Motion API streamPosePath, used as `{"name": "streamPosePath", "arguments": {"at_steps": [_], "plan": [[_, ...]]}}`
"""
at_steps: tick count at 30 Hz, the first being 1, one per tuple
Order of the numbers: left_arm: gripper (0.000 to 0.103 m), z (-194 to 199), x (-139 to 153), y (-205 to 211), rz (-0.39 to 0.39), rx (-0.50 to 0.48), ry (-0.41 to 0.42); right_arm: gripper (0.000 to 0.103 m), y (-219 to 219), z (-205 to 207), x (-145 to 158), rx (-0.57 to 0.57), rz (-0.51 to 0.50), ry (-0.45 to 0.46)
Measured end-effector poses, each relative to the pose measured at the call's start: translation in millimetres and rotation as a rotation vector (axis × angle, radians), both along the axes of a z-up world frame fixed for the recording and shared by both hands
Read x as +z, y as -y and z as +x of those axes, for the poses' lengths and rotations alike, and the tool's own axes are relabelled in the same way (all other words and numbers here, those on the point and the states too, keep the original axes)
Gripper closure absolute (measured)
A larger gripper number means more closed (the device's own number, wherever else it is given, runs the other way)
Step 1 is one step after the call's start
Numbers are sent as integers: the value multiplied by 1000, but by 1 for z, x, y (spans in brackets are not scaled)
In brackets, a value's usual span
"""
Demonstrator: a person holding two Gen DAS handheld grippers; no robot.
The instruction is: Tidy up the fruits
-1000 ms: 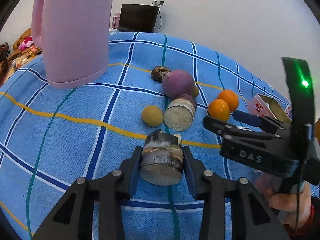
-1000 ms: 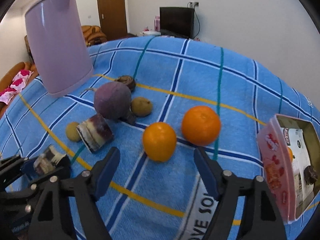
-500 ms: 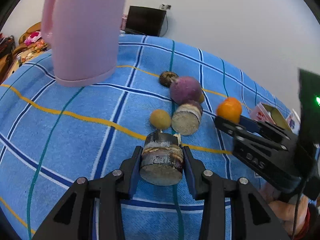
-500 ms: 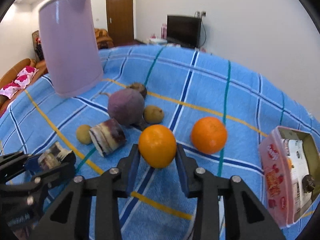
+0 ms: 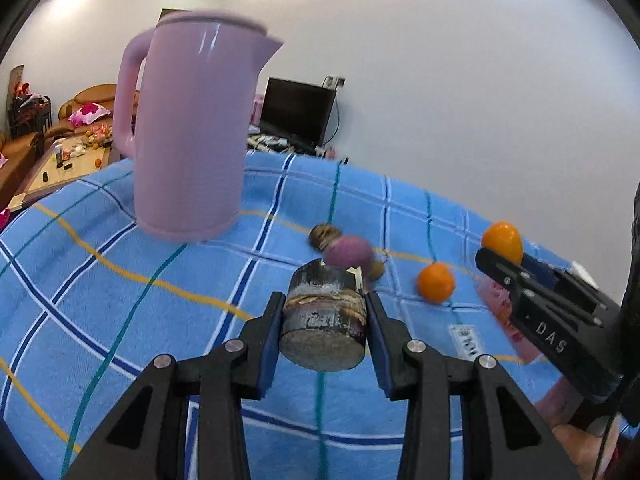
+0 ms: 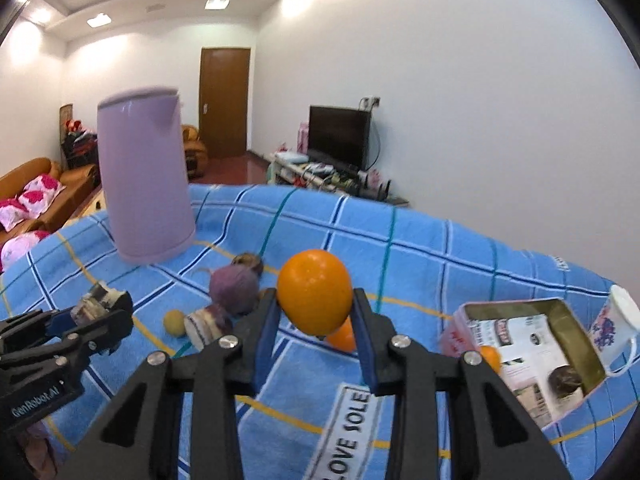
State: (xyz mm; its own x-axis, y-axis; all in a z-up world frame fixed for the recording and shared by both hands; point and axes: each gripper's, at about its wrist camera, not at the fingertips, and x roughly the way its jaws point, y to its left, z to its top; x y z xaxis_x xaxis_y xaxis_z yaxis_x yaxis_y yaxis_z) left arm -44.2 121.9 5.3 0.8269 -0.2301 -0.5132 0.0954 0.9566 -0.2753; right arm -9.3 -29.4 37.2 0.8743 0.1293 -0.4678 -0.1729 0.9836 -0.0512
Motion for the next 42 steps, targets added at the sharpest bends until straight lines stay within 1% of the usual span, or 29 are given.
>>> {"name": "streamPosePath", "arguments": {"at_steps": [5,8,12,19,31,38,42], "plan": [[62,-1,15,14,3,-13,52,64,22,-11,13,-50,13,59],[62,2,18,25,-4,-29,56,64,34,-15,15,-79,17,75],[62,9,20,44,11,-56,57,64,54,-15,15,-113,31,80],[62,13,27,70,13,-101,75,64,81,-19,19,-183,23,101],[62,19,36,123,23,-198,108,64,122,-20,20,-280,8,103],[62,25,41,165,22,-268,130,64,161,-16,15,-368,-3,86],[62,32,37,195,33,-313,121,64,187,-11,9,-418,-12,56]]}}
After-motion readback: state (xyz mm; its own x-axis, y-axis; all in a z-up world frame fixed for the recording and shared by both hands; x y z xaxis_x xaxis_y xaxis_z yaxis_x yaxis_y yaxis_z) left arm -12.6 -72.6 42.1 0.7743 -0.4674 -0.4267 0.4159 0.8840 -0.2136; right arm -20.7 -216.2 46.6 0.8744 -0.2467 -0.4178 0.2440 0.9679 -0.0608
